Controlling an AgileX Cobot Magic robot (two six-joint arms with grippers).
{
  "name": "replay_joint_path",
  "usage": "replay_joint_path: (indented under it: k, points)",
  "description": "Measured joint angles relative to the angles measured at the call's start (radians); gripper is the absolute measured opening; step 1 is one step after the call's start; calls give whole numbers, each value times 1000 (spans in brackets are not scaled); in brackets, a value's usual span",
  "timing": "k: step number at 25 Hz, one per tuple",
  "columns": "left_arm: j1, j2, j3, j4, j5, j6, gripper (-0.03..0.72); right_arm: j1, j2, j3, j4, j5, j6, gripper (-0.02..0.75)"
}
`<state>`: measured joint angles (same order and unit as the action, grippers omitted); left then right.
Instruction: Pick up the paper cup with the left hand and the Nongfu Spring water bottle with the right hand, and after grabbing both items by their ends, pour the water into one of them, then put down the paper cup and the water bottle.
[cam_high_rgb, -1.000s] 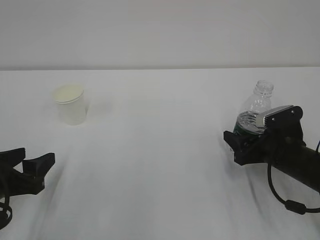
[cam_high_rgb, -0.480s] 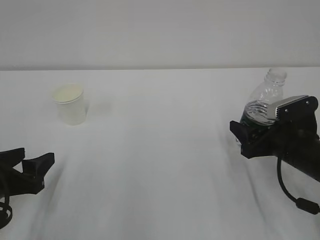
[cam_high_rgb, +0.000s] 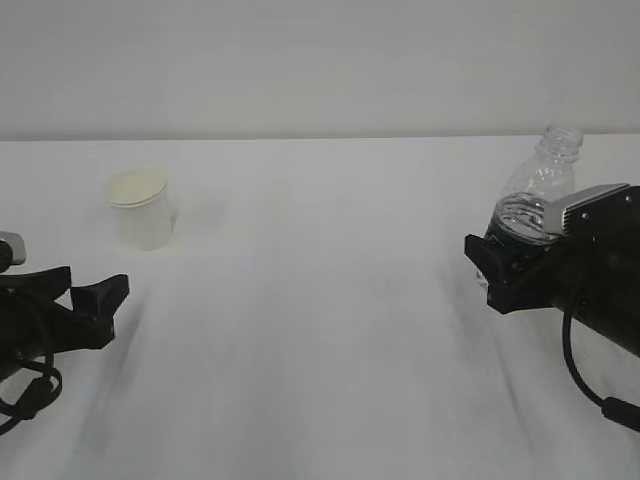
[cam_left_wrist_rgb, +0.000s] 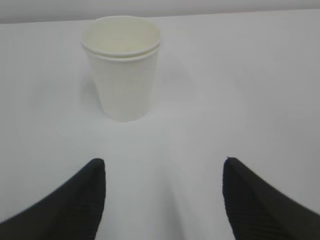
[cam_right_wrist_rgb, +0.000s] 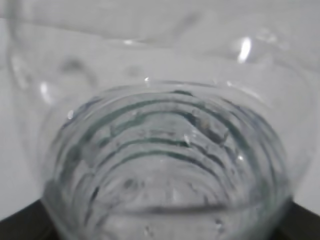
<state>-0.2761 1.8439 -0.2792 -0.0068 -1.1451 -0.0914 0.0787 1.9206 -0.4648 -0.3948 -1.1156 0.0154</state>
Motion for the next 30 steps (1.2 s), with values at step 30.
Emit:
replay_joint_path:
  k: [30]
  points:
    - [6, 314, -324, -47, 0, 17, 587, 0, -6, 0, 0, 0, 0, 497]
